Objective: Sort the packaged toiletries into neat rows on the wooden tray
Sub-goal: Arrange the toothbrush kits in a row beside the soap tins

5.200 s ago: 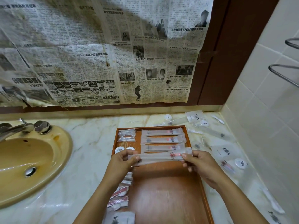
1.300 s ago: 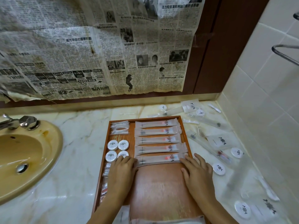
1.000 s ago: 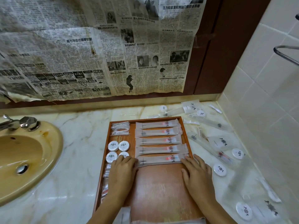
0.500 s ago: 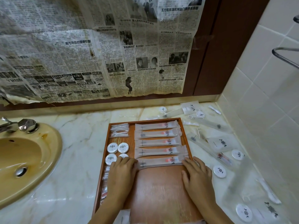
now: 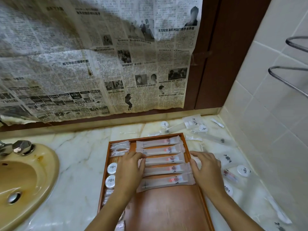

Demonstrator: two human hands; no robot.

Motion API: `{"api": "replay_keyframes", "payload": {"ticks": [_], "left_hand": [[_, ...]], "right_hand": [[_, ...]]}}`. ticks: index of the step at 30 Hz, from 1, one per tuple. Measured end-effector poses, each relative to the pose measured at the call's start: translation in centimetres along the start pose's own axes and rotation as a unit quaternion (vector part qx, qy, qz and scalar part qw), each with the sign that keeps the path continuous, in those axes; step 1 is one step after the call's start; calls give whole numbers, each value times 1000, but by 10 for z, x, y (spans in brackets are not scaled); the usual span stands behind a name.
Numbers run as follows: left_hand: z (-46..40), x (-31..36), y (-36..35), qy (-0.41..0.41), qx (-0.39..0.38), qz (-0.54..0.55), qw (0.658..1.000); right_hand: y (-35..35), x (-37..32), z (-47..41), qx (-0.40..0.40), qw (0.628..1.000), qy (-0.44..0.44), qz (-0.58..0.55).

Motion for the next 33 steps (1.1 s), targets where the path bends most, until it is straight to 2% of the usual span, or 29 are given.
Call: {"api": "replay_keyframes", "payload": {"ticks": [5,13,19,27,33], "left_hand": [[-48,22,6,2,3,56,998],[-124,44,-31,-2,-50,92,995],[-166,49,-72,0,-105,63,992],[-203,48,-116,-73,-204,-64,974],[-205,43,-129,-100,-214,-101,966]], "right_hand": [[6,-12,-46,-5,1000,-15,-24],[-5,-10,-105,-21,997,-60,-33],[-27,2,-136,-41,994,-101,-22],[-49,16,-154,-52,991,-120,-21],[-56,18,-158,-52,991,-117,-29]]}}
Point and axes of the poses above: each hand's wrist, its own z-axis away from the middle knuckle, its own y-axis out of the back of the hand, x = y × z, the point moved 3 cm from there along -z, towards the middle knuckle, and after that the axes turned 6 degrees about -y, right-handed, at the moved point
